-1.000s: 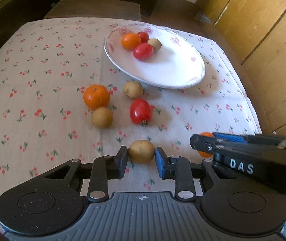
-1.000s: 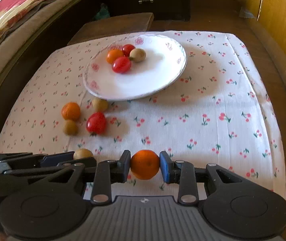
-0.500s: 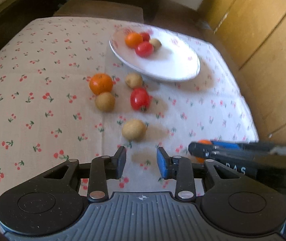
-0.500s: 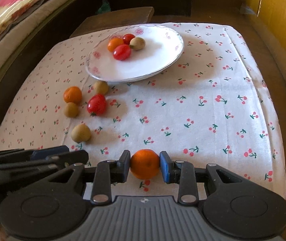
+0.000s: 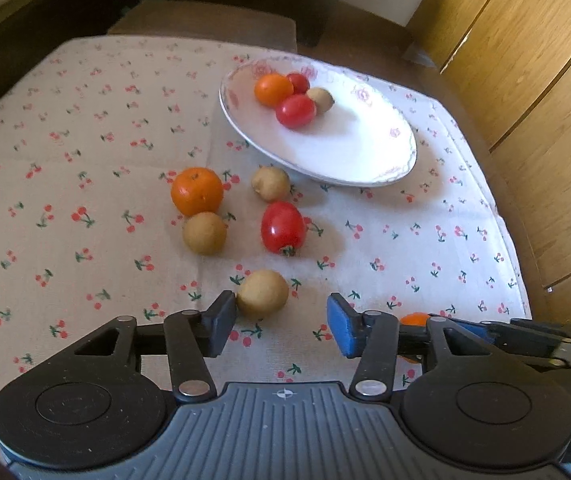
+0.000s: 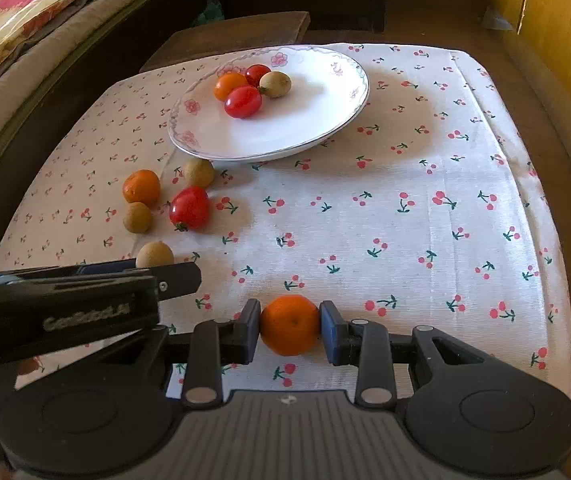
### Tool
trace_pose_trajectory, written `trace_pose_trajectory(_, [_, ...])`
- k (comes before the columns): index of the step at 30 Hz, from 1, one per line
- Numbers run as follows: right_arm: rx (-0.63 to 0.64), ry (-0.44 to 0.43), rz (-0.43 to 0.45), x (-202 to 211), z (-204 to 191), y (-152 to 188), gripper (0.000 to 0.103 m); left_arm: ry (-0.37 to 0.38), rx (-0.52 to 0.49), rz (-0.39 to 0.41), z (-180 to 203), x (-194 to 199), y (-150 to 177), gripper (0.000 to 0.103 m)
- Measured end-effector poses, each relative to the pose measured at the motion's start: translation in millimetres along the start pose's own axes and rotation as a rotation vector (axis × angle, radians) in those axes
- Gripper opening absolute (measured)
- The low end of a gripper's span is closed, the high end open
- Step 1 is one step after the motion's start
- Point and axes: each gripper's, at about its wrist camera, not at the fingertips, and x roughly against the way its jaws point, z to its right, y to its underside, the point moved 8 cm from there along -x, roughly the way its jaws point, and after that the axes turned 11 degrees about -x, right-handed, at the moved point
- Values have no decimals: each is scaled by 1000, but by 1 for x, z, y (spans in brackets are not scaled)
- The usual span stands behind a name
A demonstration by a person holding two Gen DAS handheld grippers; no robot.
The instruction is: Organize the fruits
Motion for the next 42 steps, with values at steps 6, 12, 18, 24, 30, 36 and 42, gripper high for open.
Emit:
trace_pose_trajectory(6, [-22, -3, 11, 2, 8, -3, 33, -28, -47, -4, 3, 0, -1, 41])
trace_pose_trajectory(12, [-21, -7, 12, 4, 9, -2, 33, -17, -40, -16, 2, 6, 5, 38])
trace_pose_trajectory(18, [-10, -15, 25, 15, 6, 2, 33, -22, -51, -17, 6, 20, 14, 38])
trace_pose_trajectory(24, [-10, -39, 58, 36, -3, 3, 33, -29, -47, 5, 8, 44, 16, 38])
trace_pose_trajectory(30, [-19, -45, 111, 58, -7, -15, 33, -22, -48, 49, 14, 64, -1, 38])
trace_pose_trajectory(36, [-46, -42, 133, 49, -7, -44, 33, 1, -53, 88, 18, 57, -34, 38])
trace_pose_trajectory(42, [-22, -43, 156, 38, -17, -75, 33, 10, -26, 113, 9, 39, -61, 38])
